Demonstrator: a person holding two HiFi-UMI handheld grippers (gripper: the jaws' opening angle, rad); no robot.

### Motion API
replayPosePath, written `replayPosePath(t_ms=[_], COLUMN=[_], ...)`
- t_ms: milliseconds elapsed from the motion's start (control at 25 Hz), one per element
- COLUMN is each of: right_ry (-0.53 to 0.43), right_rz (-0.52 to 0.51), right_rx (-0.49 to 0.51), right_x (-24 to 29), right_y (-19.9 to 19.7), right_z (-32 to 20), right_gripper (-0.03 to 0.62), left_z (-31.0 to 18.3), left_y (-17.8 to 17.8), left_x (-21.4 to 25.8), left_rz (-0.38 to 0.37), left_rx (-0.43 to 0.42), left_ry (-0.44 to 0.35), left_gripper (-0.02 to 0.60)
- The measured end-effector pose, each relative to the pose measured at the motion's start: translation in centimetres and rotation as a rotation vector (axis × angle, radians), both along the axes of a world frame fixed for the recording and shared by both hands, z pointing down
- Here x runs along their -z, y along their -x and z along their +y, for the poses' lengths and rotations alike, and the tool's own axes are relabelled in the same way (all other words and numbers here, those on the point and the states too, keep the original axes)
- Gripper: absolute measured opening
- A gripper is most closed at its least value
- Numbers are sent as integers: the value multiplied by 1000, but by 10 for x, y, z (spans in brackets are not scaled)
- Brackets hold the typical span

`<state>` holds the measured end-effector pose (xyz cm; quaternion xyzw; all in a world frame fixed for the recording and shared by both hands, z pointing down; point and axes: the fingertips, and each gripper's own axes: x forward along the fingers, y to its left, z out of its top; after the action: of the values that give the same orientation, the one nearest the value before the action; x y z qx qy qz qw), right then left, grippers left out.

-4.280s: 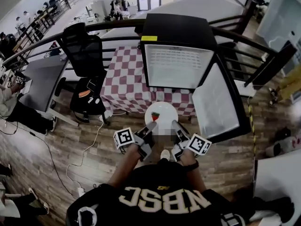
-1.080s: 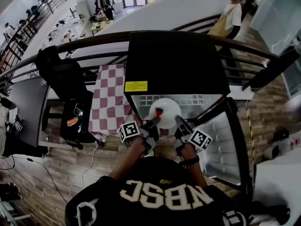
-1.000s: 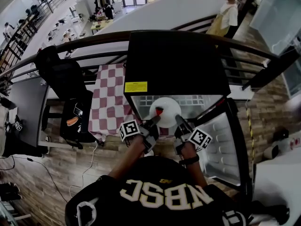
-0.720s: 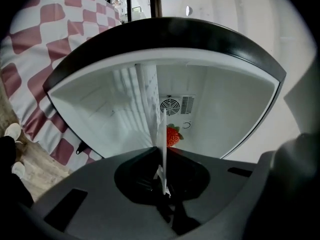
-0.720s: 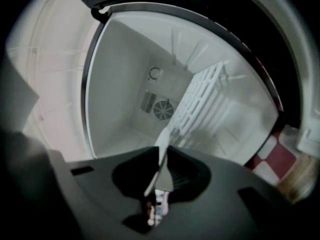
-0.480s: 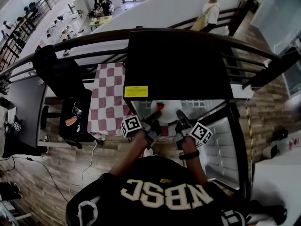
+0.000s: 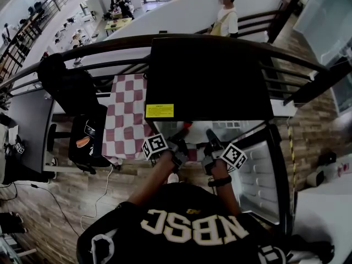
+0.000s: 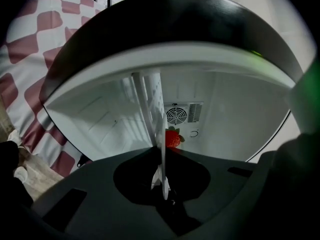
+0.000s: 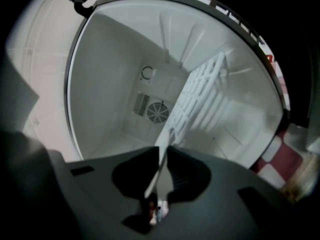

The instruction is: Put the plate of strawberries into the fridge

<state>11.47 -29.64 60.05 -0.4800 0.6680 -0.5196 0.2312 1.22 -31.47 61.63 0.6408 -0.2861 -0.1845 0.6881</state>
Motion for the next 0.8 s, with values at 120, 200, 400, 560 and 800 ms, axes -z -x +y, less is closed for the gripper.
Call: replayPosePath(t_ms=[120, 200, 400, 560, 800], right_ry=[-9, -2, -38, -41, -51], right_rz=[19, 16, 24, 34, 14], right_rx=[7, 5, 10, 5, -5], right_x=[-1, -1, 0, 3, 2], right_y=[0, 0, -3, -6, -7], right_z=[-2, -2, -5, -4, 1], right_gripper=[51, 51, 51, 51, 52], left_z=[-1, -1, -2, 0, 7], left_y=[0, -1, 1, 2, 8], left_x=[0, 0, 2, 3, 2], left_rz=[-4, -3, 3, 4, 2], left_rx=[-1, 0, 10, 13, 22], left_ry=[-14, -27, -38, -39, -44], left_gripper=[35, 35, 35, 45, 114])
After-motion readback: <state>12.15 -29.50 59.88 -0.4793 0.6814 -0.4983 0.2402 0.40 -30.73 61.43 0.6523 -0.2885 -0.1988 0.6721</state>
